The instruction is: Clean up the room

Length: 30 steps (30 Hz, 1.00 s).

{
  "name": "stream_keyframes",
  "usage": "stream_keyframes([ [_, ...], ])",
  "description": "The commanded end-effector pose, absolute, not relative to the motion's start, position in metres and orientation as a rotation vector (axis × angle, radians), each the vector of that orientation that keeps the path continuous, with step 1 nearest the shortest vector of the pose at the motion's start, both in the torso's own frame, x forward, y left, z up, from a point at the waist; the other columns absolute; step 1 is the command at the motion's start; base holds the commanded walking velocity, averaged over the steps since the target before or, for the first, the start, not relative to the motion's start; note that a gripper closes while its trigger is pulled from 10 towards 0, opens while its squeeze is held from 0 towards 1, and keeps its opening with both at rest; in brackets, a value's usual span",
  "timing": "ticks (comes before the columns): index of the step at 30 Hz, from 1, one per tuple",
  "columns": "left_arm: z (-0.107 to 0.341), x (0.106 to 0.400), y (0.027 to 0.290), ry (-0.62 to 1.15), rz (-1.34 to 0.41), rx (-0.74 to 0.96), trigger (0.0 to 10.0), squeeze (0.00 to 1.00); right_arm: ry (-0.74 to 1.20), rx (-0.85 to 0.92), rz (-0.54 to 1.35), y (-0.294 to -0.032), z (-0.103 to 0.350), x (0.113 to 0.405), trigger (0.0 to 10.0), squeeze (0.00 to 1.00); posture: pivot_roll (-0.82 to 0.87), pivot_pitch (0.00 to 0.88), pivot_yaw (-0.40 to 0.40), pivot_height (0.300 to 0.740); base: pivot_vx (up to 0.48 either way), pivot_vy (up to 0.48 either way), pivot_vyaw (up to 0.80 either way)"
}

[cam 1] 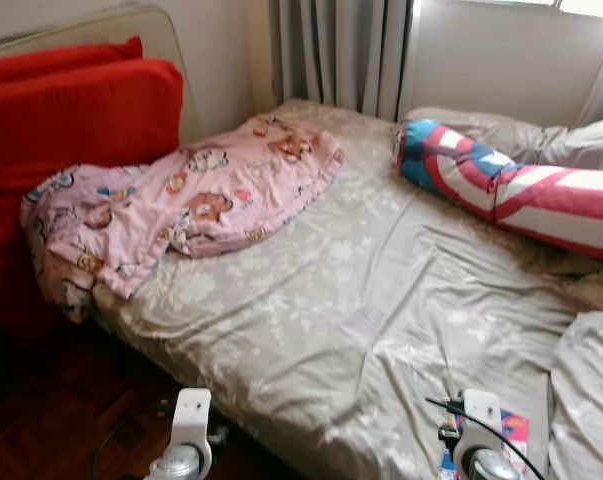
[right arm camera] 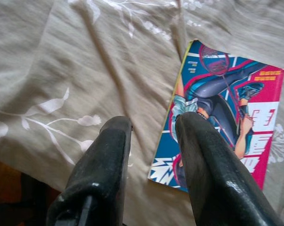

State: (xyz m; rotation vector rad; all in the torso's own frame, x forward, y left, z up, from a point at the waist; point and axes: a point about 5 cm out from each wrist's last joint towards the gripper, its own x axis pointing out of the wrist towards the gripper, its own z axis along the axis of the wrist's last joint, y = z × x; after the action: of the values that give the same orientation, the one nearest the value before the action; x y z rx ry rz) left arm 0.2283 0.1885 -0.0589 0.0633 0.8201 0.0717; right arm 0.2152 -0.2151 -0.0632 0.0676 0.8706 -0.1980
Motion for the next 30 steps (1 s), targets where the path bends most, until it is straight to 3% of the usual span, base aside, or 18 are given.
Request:
stream_keyframes([
  [1, -0.0589, 0.2282, 0.1899, 0.826, 0.065, 0.081, 10.0, 0.0, 0.88, 0.078, -0.201, -0.2146, -0.0635, 0.2152, 10.0, 0.0, 0.04, 0.0, -0.003, 0.74, 0.0, 0.0, 0.0],
  [17, -0.0575, 0.2304, 0.1905, 0.825, 0.074, 0.082, 10.0, 0.0, 0.878, 0.075, -0.193, -0.2155, -0.0611, 0.219, 10.0, 0.0, 0.04, 0.0, -0.002, 0.74, 0.0, 0.29, 0.0],
  [26, -0.0573, 0.2309, 0.1909, 0.828, 0.07, 0.083, 10.0, 0.0, 0.881, 0.077, -0.193, -0.2147, -0.0613, 0.2192, 10.0, 0.0, 0.03, 0.0, 0.01, 0.74, 0.0, -0.082, 0.0],
  [30, -0.0569, 0.2313, 0.1918, 0.827, 0.072, 0.081, 10.0, 0.0, 0.882, 0.077, -0.193, -0.2142, -0.0614, 0.2193, 10.0, 0.0, 0.03, 0.0, 0.009, 0.74, 0.0, 0.374, 0.0],
])
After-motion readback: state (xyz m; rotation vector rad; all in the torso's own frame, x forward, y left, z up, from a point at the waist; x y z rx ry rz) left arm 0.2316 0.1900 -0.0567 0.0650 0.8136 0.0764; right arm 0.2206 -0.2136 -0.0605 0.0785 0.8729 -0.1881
